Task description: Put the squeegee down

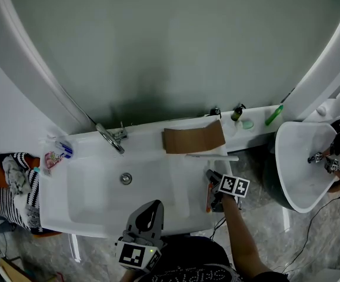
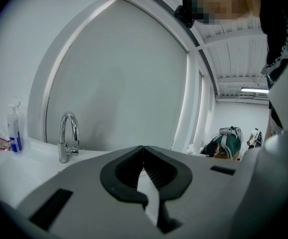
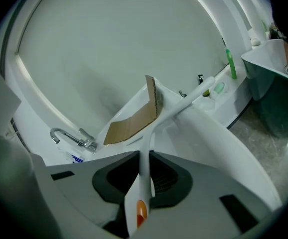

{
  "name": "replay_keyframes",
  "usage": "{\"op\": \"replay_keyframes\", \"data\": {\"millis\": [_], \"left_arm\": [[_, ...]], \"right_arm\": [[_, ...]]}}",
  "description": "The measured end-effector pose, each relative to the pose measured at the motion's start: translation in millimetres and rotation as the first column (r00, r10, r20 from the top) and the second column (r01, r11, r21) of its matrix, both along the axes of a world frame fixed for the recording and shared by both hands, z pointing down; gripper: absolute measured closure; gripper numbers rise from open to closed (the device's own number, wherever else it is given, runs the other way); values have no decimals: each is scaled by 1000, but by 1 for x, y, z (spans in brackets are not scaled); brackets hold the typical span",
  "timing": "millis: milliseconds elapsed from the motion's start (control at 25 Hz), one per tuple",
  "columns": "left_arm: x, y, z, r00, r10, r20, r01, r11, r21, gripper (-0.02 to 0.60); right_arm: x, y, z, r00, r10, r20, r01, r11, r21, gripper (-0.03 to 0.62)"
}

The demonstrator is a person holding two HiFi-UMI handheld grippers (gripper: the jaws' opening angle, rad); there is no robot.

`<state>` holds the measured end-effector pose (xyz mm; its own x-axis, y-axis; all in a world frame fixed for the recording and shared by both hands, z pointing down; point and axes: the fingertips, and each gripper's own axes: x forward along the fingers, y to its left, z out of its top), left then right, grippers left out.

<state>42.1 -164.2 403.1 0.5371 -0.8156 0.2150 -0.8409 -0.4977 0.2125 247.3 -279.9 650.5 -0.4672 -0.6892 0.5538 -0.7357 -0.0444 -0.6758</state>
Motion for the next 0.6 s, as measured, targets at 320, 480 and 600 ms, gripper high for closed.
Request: {"op": "replay_keyframes", "data": {"millis": [320, 480, 600], "left_arm": [[6, 1, -8, 1000, 17, -22, -17, 1000, 22, 577], [6, 3, -9, 999, 7, -37, -7, 1000, 3, 577], [8, 5, -11, 999, 18, -36, -18, 1000, 1, 575]], "right_arm": [[0, 1, -4, 1000, -22, -17, 22, 1000, 15, 537], [3, 0, -18, 997, -38, -64, 42, 997, 57, 482], [7, 1, -33, 992, -42, -116, 52, 995, 83, 476]]}}
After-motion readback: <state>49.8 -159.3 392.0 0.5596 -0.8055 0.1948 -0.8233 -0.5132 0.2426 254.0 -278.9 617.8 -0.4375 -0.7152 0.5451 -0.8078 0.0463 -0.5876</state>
